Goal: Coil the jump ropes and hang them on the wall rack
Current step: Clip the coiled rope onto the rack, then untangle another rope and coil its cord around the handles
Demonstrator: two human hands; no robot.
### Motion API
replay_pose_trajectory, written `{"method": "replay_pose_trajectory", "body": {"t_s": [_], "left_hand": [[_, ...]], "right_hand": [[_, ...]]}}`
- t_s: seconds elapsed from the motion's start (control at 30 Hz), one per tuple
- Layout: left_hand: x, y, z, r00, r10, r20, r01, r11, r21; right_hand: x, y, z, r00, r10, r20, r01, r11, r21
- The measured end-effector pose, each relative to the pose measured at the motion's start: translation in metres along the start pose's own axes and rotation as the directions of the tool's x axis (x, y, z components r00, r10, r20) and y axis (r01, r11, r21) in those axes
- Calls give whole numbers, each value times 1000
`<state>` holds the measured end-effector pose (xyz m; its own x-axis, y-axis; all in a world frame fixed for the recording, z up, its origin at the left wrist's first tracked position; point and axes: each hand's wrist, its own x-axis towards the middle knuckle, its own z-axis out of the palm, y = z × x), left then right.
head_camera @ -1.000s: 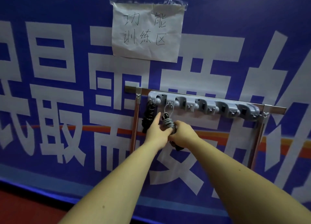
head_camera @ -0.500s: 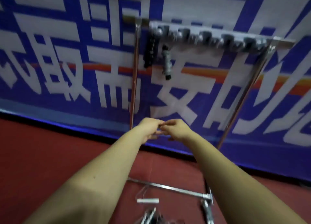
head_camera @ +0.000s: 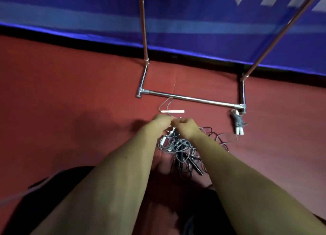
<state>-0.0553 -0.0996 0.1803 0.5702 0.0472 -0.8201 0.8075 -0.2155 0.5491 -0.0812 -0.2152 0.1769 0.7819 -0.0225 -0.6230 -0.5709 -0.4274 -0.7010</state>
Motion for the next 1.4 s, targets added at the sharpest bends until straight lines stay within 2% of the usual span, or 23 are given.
{"method": "replay_pose_trajectory", "body": {"t_s": [0.13,0.23,0.3,0.4,0.57,0.77,0.9,1.0,1.03,1.07,1.13,1.17,1.23,1.3,1.37,1.4], "left_hand": [[57,-50,19,996,-76,-42,83,977,198],[94,-79,30,989,-84,-122,129,893,431],[103,-87,34,993,-40,-115,97,833,545],[125,-91,36,999,-17,-46,42,791,611],[176,-72,31,992,21,-127,58,808,587],[242,-26,15,959,144,-244,6,851,525],[277,-7,9,967,134,-218,18,814,581],[287,-1,10,973,171,-156,-32,767,640],[286,3,10,974,184,-135,-66,794,605],[284,5,11,976,187,-114,-107,862,495],[271,18,14,986,163,-34,-153,968,199],[260,27,15,985,170,-3,-169,981,91],[242,45,13,977,210,39,-209,978,-24],[221,62,7,971,237,-9,-237,966,-101],[208,72,1,941,284,-185,-292,956,-20],[193,78,-5,906,334,-259,-313,942,120]], "right_hand": [[33,47,20,996,73,47,-65,987,-150],[51,69,31,988,105,116,-68,955,-289],[67,82,36,986,111,128,-65,945,-319],[92,93,41,994,91,58,-65,935,-349],[148,85,33,998,-53,-40,30,900,-435],[205,74,31,996,-92,-16,72,867,-493],[224,77,36,994,-100,38,105,853,-511],[241,79,35,991,-128,29,122,821,-558],[245,77,35,992,-120,23,110,799,-591],[247,74,35,995,-102,18,90,778,-621],[247,65,33,997,-81,8,67,757,-650],[246,59,32,996,-90,-6,65,770,-635],[239,47,25,991,-112,-70,61,861,-505],[220,31,13,980,-156,-121,102,924,-368],[198,14,-2,955,-263,-136,212,927,-309],[179,-1,-14,936,-325,-135,276,916,-291]]}}
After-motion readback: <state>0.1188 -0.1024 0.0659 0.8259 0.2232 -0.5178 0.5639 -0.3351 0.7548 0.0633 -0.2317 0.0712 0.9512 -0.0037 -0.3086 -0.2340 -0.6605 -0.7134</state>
